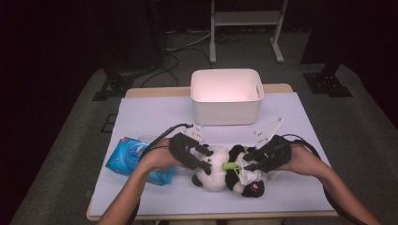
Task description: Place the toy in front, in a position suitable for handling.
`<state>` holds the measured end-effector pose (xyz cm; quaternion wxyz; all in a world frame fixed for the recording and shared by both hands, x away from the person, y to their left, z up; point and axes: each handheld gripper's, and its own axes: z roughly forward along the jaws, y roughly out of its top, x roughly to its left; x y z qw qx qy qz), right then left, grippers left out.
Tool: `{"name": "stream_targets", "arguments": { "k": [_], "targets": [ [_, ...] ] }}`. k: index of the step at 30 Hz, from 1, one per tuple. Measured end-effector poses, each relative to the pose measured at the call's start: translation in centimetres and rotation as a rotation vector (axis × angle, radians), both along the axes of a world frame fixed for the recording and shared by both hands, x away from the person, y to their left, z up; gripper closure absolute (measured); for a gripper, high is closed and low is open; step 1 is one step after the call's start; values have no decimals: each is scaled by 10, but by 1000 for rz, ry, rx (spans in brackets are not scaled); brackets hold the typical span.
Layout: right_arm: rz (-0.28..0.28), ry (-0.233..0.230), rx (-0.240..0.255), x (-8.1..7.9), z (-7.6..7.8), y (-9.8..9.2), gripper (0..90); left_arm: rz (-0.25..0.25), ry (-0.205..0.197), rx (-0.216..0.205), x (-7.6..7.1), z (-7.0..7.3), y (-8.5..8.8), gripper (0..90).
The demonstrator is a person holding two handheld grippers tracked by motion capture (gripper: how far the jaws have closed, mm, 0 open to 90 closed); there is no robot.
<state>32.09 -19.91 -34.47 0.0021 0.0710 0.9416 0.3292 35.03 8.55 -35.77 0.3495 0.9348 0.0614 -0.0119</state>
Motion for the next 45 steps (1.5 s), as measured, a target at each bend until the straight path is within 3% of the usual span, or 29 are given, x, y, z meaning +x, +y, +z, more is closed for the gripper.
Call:
{"name": "stream_targets", "arguments": {
  "k": [5, 11, 15, 21, 28, 35, 40, 45],
  "targets": [
    [-20, 7, 12, 0, -7, -4, 646, 33, 11, -2, 3, -5, -4, 240],
    [-22, 27, 25, 0, -13, -9, 735, 16, 22, 9, 6, -10, -11, 136],
    [-23, 15, 24, 0, -13, -11, 780, 12, 37, 4, 8, -14, -16, 136],
    [-18, 5, 25, -1, -12, -17, 813, 42, 76, -6, 3, -15, -16, 218],
    [-45, 5, 17, 3, -13, -27, 818, 26, 54, 29, -7, -14, -17, 217],
    [-82, 2, 18, 2, -17, -41, 824, 33, 40, 33, -10, -15, -17, 219],
    [-121, 19, 21, 1, -27, -57, 824, 45, 47, 24, -13, -17, -16, 222],
    [-150, 33, 35, -1, -38, -66, 824, 38, 37, 47, -14, -15, -18, 221]
  ]
}}
